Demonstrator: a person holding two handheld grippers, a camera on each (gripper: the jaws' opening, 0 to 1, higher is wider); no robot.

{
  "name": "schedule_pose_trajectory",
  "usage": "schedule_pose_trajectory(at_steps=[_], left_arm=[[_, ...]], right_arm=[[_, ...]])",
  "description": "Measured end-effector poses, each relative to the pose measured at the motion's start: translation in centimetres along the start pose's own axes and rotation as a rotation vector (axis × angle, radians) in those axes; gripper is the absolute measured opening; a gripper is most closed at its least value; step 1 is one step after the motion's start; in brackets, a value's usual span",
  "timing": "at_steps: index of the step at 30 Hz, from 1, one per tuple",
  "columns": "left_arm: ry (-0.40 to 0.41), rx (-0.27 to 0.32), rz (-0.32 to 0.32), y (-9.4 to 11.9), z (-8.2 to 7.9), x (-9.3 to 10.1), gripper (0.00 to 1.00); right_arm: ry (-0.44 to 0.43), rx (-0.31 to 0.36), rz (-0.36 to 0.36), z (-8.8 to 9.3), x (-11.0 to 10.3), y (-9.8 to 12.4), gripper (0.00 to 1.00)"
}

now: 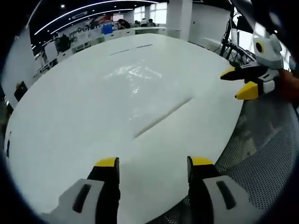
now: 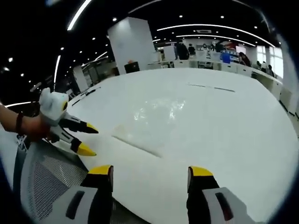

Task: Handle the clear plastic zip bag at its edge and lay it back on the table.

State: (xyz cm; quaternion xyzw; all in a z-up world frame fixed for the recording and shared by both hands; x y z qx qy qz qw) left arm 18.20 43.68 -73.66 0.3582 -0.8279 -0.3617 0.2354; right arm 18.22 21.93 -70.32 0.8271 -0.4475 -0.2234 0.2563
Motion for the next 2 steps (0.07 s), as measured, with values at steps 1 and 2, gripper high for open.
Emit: schedule_pose_trajectory(at_steps=[1,2], left_arm=[[0.0,0.001,0.001,-0.1,0.06,-0.11,0.57],[0.0,0.001,0.001,-0.09,0.05,-0.09,0.57]], right_arm=[[0.0,-0.001,0.001,0.03,-0.01,0.02,0.64],[0.001,-0.002,0.001,0.04,-0.02,0.06,0.64]])
Point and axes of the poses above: the point that each gripper's makers call its tool centre point, and the gripper's own axes: y roughly backward along the fingers, x roughly to its right, z roughly out of its underside, the point moved 3 cm from there along y, roughly backward along the fingers, and after that the axes turned 7 degrees about z, right-handed, at the moved point
